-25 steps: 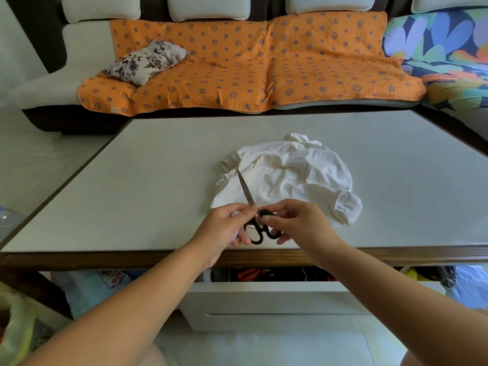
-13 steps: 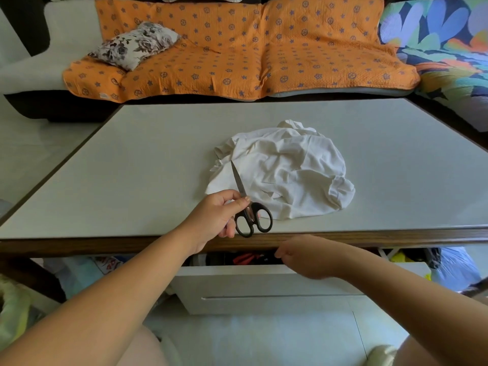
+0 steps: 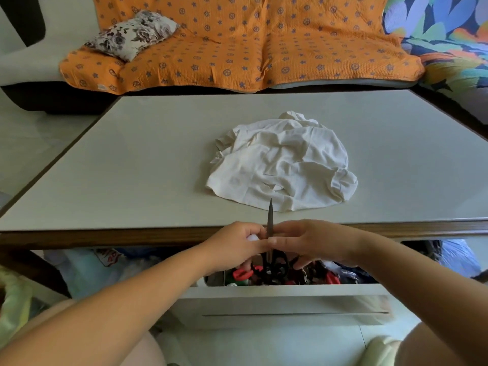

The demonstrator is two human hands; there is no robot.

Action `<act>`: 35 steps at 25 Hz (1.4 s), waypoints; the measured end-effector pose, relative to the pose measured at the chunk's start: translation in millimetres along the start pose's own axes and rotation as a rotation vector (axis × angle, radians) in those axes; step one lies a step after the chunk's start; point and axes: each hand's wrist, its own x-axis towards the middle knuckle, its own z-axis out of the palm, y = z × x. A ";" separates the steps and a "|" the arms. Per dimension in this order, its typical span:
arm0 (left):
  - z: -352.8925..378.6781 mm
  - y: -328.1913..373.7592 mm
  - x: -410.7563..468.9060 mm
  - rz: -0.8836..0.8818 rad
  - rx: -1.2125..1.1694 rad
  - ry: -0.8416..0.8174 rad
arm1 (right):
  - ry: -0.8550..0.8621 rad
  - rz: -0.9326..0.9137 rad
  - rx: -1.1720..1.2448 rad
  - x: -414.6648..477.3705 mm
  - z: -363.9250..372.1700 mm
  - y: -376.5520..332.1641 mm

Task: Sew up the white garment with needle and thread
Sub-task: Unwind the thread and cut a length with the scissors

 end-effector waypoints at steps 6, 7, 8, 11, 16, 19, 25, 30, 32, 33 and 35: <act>22.6 -21.3 7.2 -0.073 -0.008 -0.111 | 0.285 -0.015 -0.263 6.2 11.4 17.7; 26.2 -28.5 8.1 -0.120 0.000 -0.138 | 0.277 0.001 -0.356 6.8 11.5 21.3; 30.5 -35.8 9.3 -0.162 -0.005 -0.159 | 0.246 0.034 -0.411 7.7 13.1 24.5; 43.5 -58.5 15.3 -0.232 0.036 -0.197 | 0.126 0.143 -0.561 17.5 22.0 41.4; 42.1 -71.2 19.9 -0.264 -0.056 -0.240 | 0.027 0.189 -0.632 23.0 25.7 52.7; 41.6 -67.8 17.9 -0.232 0.160 -0.300 | -0.105 0.193 -0.695 23.3 38.9 63.4; 33.6 -61.6 14.0 -0.168 0.397 -0.361 | -0.155 0.226 -0.703 36.3 53.2 85.5; 23.0 -58.9 15.8 -0.159 0.433 -0.384 | -0.124 0.180 -0.857 43.0 62.0 81.9; 21.4 -61.9 17.1 -0.170 0.434 -0.392 | -0.062 0.175 -0.913 45.7 58.3 76.8; 22.9 -63.6 17.4 -0.179 0.423 -0.384 | -0.030 0.175 -0.909 45.8 55.0 74.1; 30.7 -65.2 16.1 -0.181 0.396 -0.364 | 0.031 0.180 -0.896 45.6 47.6 69.3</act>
